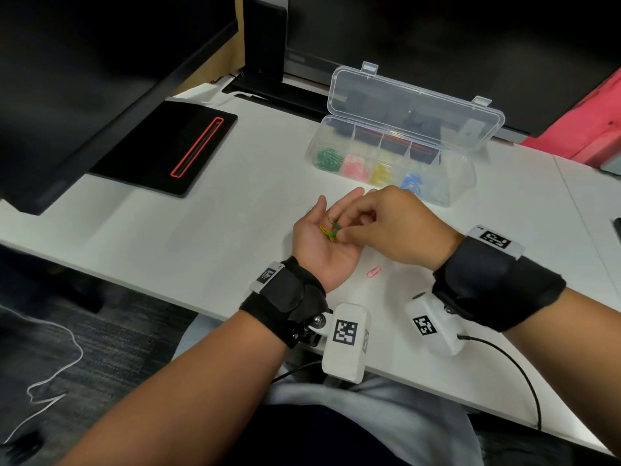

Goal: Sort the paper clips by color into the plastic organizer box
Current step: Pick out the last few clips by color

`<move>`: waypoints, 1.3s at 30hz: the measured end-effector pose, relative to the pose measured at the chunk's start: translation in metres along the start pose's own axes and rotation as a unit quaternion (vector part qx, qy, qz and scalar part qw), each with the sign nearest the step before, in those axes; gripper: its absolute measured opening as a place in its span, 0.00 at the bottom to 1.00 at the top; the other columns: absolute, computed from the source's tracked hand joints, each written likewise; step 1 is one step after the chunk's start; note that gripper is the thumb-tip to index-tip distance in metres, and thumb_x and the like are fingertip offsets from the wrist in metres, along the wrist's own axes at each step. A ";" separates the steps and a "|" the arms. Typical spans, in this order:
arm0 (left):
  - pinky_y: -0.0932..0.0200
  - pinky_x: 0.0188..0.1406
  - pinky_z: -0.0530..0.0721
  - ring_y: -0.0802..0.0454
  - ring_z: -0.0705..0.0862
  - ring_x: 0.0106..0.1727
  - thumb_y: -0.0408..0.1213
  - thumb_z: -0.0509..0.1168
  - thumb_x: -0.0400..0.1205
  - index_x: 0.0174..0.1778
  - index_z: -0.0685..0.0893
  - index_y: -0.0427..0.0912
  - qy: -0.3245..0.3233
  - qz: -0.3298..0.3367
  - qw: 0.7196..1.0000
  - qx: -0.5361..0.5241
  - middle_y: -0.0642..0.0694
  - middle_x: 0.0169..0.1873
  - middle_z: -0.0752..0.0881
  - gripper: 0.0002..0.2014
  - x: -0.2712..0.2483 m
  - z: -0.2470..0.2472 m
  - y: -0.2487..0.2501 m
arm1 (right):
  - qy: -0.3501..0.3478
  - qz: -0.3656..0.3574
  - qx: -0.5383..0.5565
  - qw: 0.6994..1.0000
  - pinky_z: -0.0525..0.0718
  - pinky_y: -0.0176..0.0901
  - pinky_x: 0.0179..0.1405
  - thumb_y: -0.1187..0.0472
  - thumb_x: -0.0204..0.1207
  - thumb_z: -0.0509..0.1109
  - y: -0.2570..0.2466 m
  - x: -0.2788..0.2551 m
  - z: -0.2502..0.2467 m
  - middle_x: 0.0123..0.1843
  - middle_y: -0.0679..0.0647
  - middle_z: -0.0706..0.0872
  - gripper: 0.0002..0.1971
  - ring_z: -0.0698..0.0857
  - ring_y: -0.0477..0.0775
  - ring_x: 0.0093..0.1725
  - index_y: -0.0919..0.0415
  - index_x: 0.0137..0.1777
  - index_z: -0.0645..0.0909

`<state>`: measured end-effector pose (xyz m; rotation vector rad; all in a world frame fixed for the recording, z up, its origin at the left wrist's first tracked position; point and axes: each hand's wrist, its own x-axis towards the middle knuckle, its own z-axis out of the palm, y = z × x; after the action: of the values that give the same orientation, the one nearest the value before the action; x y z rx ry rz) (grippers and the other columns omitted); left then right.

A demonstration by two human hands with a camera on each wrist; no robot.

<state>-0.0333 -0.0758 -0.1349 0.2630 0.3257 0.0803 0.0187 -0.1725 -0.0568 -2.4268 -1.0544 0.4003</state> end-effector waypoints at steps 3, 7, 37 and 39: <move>0.53 0.54 0.86 0.40 0.86 0.57 0.47 0.48 0.88 0.76 0.71 0.28 -0.009 0.019 1.000 0.016 0.32 0.62 0.84 0.29 0.000 0.000 -0.001 | -0.003 0.021 0.171 0.985 0.74 0.22 0.28 0.69 0.72 0.77 -0.002 -0.003 -0.006 0.30 0.37 0.86 0.05 0.78 0.34 0.26 0.58 0.40 0.89; 0.53 0.67 0.75 0.42 0.84 0.48 0.46 0.53 0.87 0.54 0.86 0.27 -0.002 0.018 1.000 0.009 0.34 0.50 0.85 0.25 -0.001 -0.001 -0.002 | -0.033 0.096 0.321 0.942 0.57 0.32 0.17 0.66 0.79 0.68 0.001 -0.002 -0.008 0.38 0.65 0.86 0.04 0.67 0.47 0.19 0.65 0.45 0.83; 0.45 0.76 0.73 0.36 0.79 0.72 0.44 0.51 0.89 0.70 0.76 0.27 -0.020 0.087 0.994 -0.066 0.30 0.68 0.81 0.24 0.000 -0.017 0.060 | 0.190 0.136 0.579 0.781 0.59 0.41 0.24 0.49 0.84 0.60 -0.030 0.146 -0.038 0.19 0.47 0.60 0.26 0.57 0.47 0.21 0.52 0.23 0.63; 0.46 0.76 0.72 0.36 0.79 0.72 0.45 0.51 0.89 0.71 0.75 0.27 -0.019 0.088 0.994 -0.066 0.30 0.68 0.81 0.25 0.000 -0.017 0.060 | 0.195 0.131 0.585 0.776 0.59 0.40 0.23 0.50 0.84 0.61 -0.031 0.161 -0.032 0.20 0.46 0.61 0.26 0.59 0.46 0.21 0.52 0.22 0.63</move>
<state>-0.0412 -0.0139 -0.1344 0.1623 0.2581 0.2692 0.1208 -0.0439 -0.0265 -1.3727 -0.1133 0.4269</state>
